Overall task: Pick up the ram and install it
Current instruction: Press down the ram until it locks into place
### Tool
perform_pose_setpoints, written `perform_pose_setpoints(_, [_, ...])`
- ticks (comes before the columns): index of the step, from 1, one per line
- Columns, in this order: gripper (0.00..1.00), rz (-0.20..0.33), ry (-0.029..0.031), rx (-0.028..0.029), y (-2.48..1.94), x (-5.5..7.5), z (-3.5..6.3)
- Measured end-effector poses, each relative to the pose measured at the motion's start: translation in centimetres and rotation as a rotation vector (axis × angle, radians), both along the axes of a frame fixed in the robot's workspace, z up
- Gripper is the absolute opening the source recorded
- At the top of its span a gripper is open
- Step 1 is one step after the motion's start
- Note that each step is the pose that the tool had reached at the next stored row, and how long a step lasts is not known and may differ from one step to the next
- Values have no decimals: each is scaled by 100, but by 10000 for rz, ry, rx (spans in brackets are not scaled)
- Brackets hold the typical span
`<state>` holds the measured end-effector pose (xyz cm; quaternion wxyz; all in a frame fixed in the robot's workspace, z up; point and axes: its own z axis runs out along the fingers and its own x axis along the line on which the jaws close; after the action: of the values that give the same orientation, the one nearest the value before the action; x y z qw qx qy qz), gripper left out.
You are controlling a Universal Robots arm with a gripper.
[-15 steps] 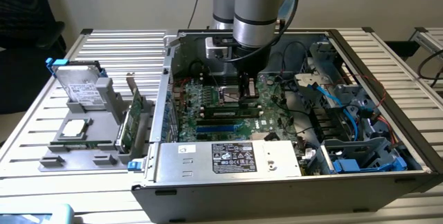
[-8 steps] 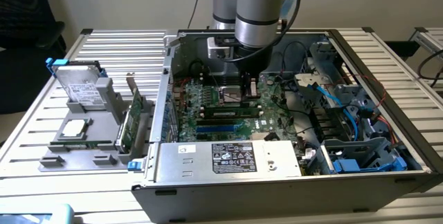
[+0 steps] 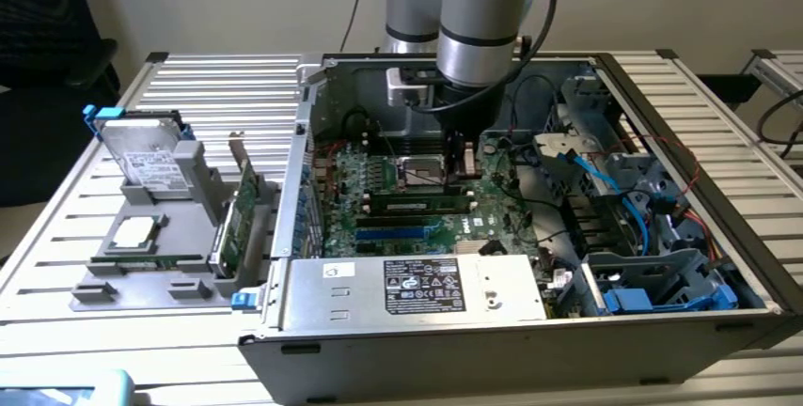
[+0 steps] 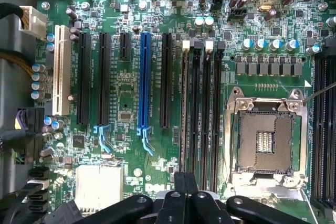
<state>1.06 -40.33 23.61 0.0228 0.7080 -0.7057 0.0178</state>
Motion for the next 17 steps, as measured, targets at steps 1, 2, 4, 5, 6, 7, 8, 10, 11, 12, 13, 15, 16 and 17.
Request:
perform_pose_setpoints(1, [11, -28, -10, -2, 0, 0, -3])
perform_pose_setpoints(2, [11, -51, -19, -3, 0, 1, -6])
perform_pose_setpoints(4, [11, -96, -33, -3, 0, 3, -11])
perform_pose_setpoints(5, [11, -120, -41, -2, 0, 4, -14])
perform_pose_setpoints(6, [11, -139, -49, -1, 0, 5, -17])
perform_pose_setpoints(7, [11, -159, -56, -2, 0, 7, -19])
perform_pose_setpoints(8, [11, -178, -64, -4, 0, 9, -19])
perform_pose_setpoints(10, [11, -212, -91, -1, 0, 11, -25])
perform_pose_setpoints(11, [11, -228, -107, 0, 0, 12, -28])
perform_pose_setpoints(12, [11, -246, -122, -1, 0, 12, -30])
perform_pose_setpoints(13, [11, -264, -139, -1, 0, 11, -32])
perform_pose_setpoints(15, [11, -301, -177, -1, 0, 11, -38])
perform_pose_setpoints(16, [11, -317, -192, -2, 0, 12, -41])
perform_pose_setpoints(17, [11, -331, -201, -1, 0, 12, -44])
